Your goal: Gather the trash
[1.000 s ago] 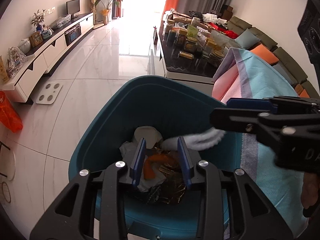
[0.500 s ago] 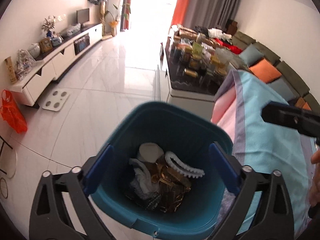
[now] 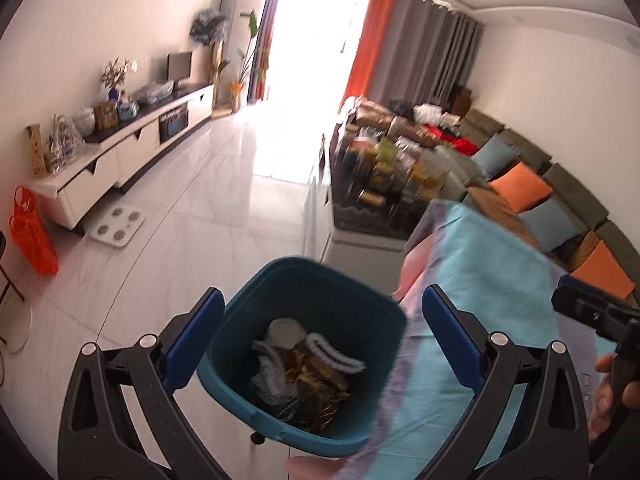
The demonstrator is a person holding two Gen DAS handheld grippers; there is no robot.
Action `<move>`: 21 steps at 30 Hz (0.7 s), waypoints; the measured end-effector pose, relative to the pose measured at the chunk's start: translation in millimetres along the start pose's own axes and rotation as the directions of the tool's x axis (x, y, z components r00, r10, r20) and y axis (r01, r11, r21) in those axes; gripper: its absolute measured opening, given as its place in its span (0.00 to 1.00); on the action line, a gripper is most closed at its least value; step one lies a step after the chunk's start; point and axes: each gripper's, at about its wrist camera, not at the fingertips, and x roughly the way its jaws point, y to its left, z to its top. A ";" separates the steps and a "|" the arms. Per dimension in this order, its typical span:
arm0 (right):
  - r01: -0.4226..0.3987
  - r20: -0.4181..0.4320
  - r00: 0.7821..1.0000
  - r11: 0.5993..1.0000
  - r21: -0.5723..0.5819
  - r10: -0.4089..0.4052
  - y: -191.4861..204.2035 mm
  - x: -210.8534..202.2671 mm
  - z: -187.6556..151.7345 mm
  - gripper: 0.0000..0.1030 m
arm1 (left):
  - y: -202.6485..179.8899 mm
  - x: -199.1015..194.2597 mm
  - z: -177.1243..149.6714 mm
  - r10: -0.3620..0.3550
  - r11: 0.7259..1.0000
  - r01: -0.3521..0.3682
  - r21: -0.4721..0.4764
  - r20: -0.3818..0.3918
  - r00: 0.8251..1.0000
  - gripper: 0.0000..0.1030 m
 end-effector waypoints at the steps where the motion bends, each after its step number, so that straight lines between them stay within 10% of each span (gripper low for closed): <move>1: 0.015 0.017 1.000 1.000 0.005 -0.016 -4.4 -9.1 -3.0 0.88 | -4.3 -7.0 0.5 -0.006 1.000 0.006 0.005 0.011 1.000 0.95; 12: 0.171 0.171 0.968 0.982 0.084 -0.183 -41.2 -86.6 -40.4 0.93 | -94.4 -65.2 -11.7 -0.124 0.980 0.108 0.169 0.087 0.988 0.95; 21: 0.389 0.237 0.880 0.911 0.136 -0.411 -68.9 -144.8 -87.4 0.93 | -154.9 -83.6 -30.6 -0.226 0.951 0.199 0.236 0.096 0.969 0.95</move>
